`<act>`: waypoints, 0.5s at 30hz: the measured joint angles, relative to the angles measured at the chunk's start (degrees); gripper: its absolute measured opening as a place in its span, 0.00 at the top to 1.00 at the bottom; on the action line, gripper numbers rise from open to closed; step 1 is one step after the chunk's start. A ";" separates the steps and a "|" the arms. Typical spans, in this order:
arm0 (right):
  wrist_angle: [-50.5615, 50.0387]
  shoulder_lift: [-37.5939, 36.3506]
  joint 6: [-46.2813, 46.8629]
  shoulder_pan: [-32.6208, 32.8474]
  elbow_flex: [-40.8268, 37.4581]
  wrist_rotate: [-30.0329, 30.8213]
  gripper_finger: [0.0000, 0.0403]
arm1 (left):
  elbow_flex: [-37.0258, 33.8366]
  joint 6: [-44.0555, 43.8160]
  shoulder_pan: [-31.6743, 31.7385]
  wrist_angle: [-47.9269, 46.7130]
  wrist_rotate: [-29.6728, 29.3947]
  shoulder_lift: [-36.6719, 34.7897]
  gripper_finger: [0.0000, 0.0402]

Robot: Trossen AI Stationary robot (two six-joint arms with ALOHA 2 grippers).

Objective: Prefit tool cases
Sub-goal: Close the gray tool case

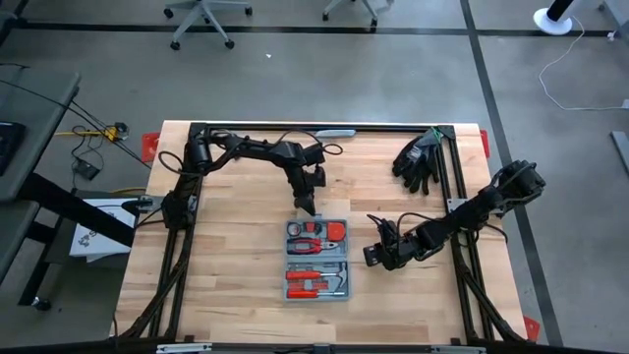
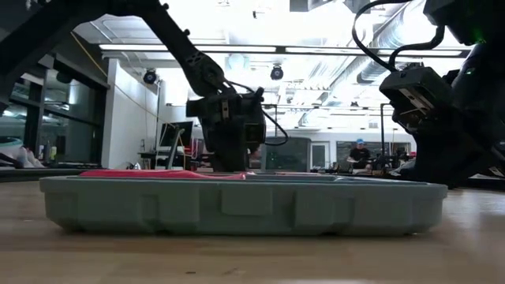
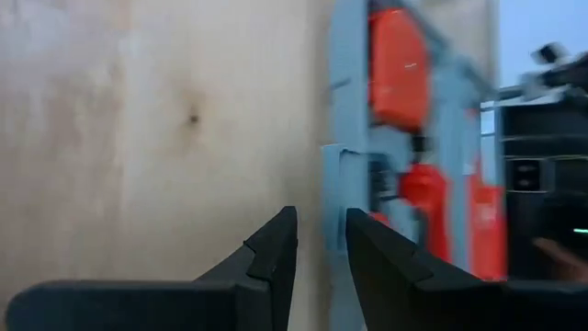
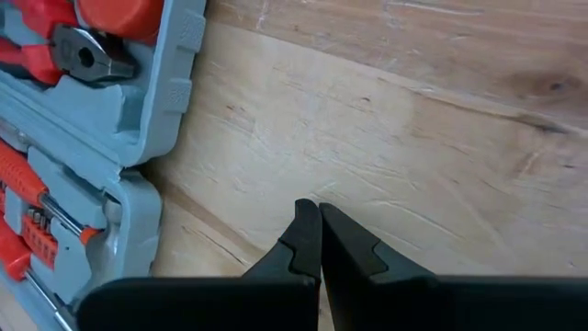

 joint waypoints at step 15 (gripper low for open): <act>-0.22 -0.02 -0.44 0.00 0.00 0.26 1.00 | 0.00 -2.93 1.69 0.36 3.11 0.02 0.78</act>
